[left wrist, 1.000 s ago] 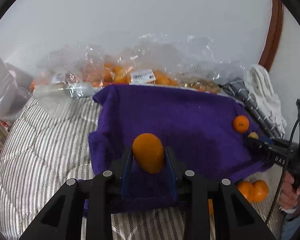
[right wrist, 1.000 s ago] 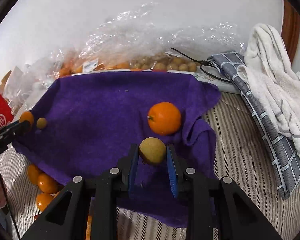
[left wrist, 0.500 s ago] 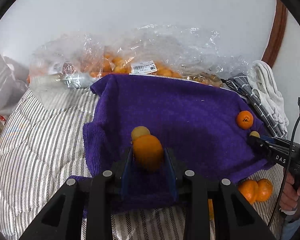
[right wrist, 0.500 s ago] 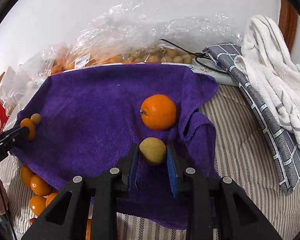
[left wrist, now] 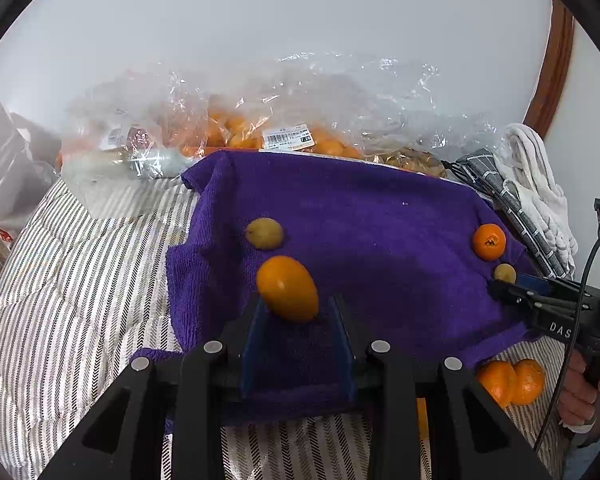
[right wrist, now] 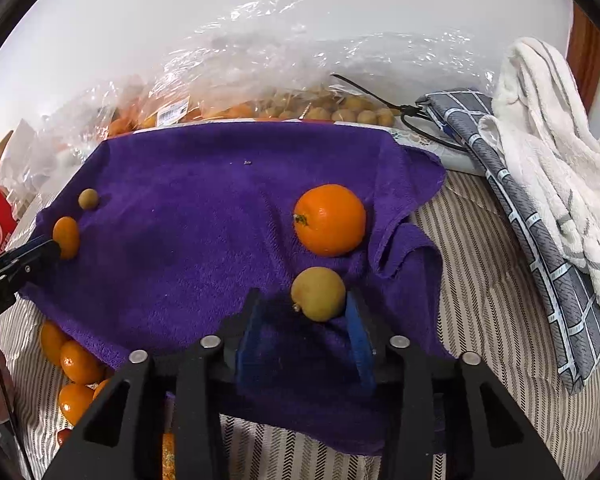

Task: Organize fruits
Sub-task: 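Release the pear on the towel with the right tool while the left tool releases the oval orange, then grasp another large orange in front of the towel with the right tool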

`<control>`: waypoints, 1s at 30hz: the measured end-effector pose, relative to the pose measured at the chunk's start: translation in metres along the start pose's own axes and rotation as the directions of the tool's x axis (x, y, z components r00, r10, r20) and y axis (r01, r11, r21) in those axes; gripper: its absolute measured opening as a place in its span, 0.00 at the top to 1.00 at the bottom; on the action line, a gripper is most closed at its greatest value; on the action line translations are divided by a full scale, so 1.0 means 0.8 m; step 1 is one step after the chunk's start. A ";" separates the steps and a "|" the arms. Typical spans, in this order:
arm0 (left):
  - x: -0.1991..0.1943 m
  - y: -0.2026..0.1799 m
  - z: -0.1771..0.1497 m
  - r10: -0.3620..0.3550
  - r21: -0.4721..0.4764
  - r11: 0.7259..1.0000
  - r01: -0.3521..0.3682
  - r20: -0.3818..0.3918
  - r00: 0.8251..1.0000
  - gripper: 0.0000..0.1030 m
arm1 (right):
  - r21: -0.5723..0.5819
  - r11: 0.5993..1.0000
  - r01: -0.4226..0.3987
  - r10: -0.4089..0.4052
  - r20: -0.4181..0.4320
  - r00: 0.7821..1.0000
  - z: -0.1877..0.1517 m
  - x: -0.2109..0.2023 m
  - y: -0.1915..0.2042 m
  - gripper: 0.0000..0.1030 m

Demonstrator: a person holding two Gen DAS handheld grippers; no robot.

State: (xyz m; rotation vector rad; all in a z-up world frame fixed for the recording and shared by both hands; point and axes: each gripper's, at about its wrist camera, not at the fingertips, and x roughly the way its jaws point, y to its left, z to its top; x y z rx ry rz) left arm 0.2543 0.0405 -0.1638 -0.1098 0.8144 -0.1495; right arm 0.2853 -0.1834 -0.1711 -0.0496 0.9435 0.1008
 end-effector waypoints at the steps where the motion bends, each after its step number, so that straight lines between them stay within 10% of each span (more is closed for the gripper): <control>1: 0.000 0.001 0.000 -0.003 -0.002 1.000 0.003 0.001 1.000 0.69 | -0.008 1.000 0.001 -0.001 0.000 1.000 0.000 0.000 0.002 0.54; 30: -0.044 0.018 -0.018 -0.050 -0.110 0.992 0.057 0.070 0.996 0.69 | 0.063 0.996 -0.060 0.049 0.155 0.987 -0.010 -0.085 0.003 0.41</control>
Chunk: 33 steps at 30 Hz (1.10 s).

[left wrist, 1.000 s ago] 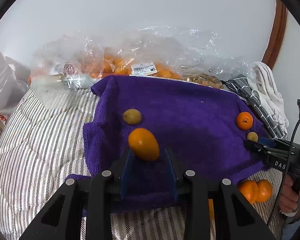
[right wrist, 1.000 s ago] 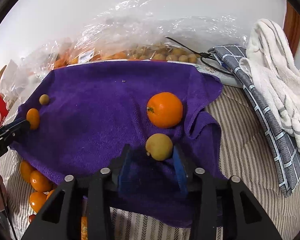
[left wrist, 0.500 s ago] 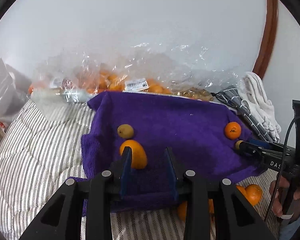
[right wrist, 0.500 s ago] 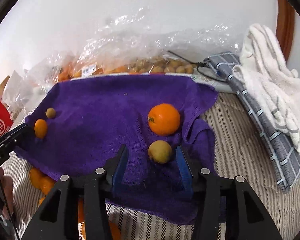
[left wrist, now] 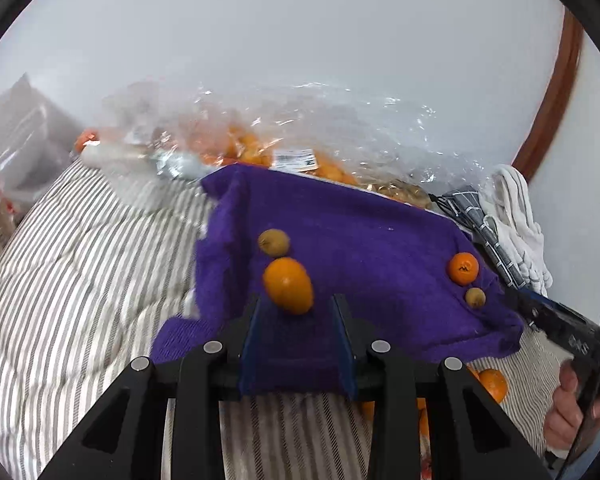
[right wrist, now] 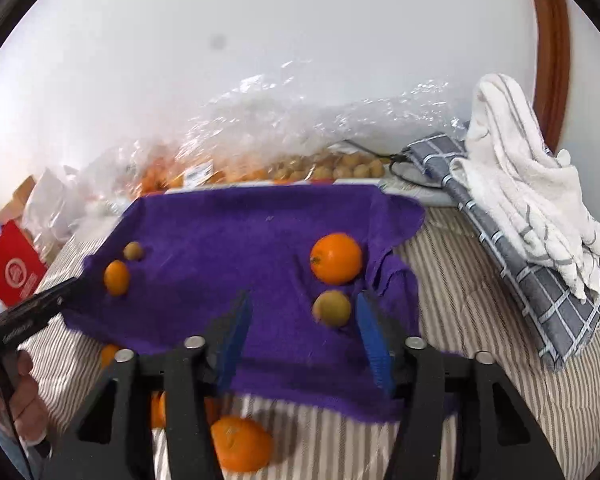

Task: Organize fruits
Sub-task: 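Grasp another large orange in front of the towel with the right tool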

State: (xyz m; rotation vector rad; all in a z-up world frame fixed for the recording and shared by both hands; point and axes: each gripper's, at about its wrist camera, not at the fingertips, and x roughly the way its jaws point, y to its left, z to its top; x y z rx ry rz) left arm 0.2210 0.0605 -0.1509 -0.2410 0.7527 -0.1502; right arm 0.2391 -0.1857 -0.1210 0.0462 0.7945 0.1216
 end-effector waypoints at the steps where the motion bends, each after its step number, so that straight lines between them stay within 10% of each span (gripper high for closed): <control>1: -0.004 0.002 -0.005 0.005 0.000 1.000 -0.005 0.003 1.000 0.69 | -0.010 1.000 -0.007 0.007 -0.006 1.000 -0.004 -0.004 0.003 0.39; 6: -0.038 0.003 -0.030 -0.004 0.016 1.000 0.004 0.039 0.999 0.44 | -0.084 0.996 -0.038 0.035 -0.038 0.999 -0.040 -0.022 0.020 0.35; 33: -0.048 0.010 -0.057 -0.022 0.021 1.000 0.022 -0.014 1.000 0.44 | -0.163 0.983 -0.087 0.061 -0.161 0.985 -0.090 0.014 0.039 0.60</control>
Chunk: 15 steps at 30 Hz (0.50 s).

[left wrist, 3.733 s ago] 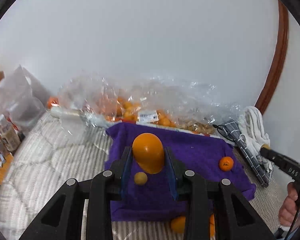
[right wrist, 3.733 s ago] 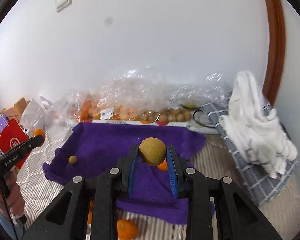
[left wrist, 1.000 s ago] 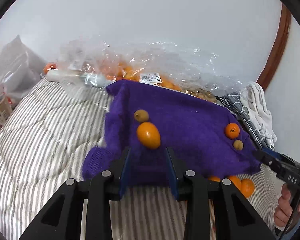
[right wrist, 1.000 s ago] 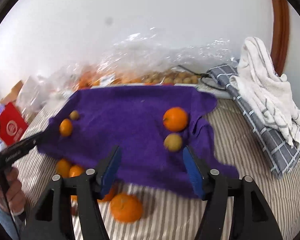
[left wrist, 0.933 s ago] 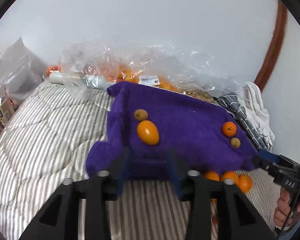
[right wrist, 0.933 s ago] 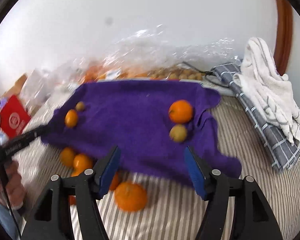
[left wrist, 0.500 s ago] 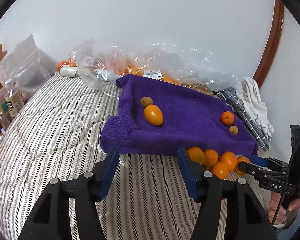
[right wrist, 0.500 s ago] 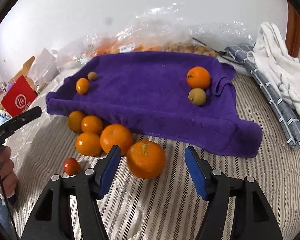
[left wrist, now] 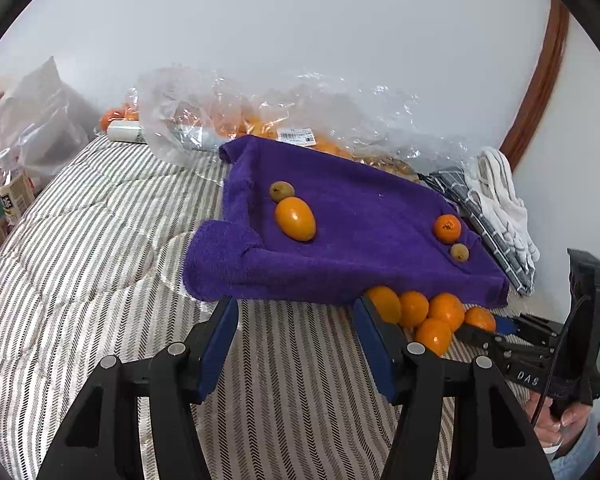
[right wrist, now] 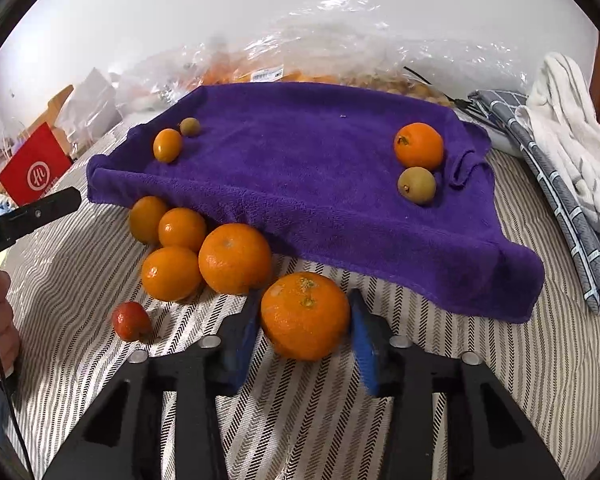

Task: Organize fruits
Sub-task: 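Grasp another large orange in front of the towel with the right tool, then grasp an orange in front of the towel with the left tool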

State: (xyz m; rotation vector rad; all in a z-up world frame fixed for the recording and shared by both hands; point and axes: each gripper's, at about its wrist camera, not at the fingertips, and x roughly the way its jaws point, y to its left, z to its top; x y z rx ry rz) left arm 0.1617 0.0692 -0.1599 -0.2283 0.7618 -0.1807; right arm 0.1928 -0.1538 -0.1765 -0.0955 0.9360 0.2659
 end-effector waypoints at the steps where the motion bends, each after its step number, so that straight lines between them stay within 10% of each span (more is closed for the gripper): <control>1: 0.001 -0.003 -0.001 -0.004 0.013 1.000 0.004 -0.006 1.000 0.44 | 0.008 1.000 0.000 0.000 0.002 1.000 0.000 -0.001 -0.001 0.60; 15: 0.044 -0.068 0.004 -0.097 0.085 0.990 0.109 -0.137 0.986 0.45 | 0.182 0.980 0.078 -0.090 0.061 0.994 -0.009 -0.022 -0.058 0.60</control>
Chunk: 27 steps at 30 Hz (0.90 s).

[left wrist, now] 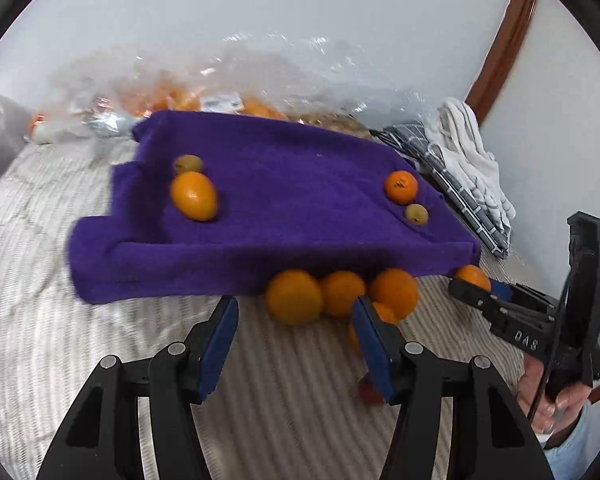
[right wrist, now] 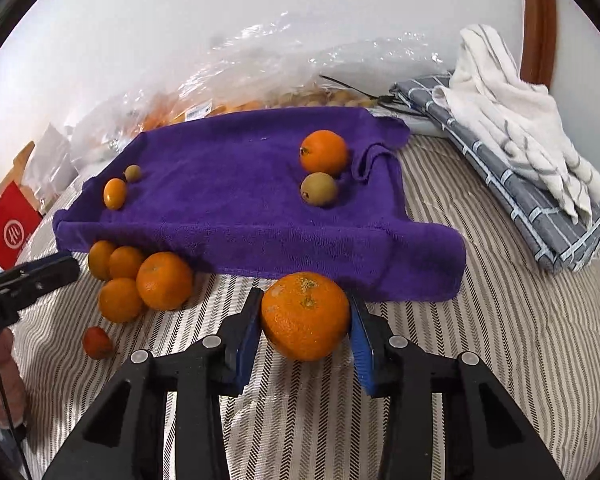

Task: Organize fruits
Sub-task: 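Grasp an orange in front of the towel with the left tool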

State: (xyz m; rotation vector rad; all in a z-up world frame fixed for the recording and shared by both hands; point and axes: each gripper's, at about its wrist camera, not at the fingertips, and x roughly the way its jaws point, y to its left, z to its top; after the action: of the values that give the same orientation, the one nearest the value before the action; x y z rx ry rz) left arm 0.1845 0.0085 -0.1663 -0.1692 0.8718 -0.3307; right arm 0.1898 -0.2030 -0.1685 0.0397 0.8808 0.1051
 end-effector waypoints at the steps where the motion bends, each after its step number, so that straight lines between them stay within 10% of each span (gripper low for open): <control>1: 0.006 -0.001 0.002 0.009 -0.015 1.000 -0.009 -0.007 1.000 0.45 | 0.000 1.000 0.000 0.000 -0.001 1.000 0.000 0.001 0.000 0.60; 8: 0.021 0.016 0.007 -0.013 -0.121 0.993 0.011 -0.017 1.000 0.50 | 0.005 1.000 -0.014 0.014 -0.004 1.000 -0.001 0.002 0.000 0.60; 13: 0.019 0.015 0.006 -0.024 -0.104 0.994 0.024 -0.005 1.000 0.70 | 0.004 1.000 -0.020 0.020 -0.003 1.000 -0.001 0.003 -0.001 0.60; 27: 0.003 0.031 0.001 0.083 -0.085 0.993 -0.083 0.002 0.997 0.70 | 0.032 0.999 -0.036 0.036 -0.001 0.999 -0.003 0.001 -0.005 0.60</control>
State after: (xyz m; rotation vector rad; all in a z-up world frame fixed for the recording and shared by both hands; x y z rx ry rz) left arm 0.1918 0.0307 -0.1747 -0.2121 0.8850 -0.2156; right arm 0.1884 -0.2069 -0.1711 0.0851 0.8840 0.1253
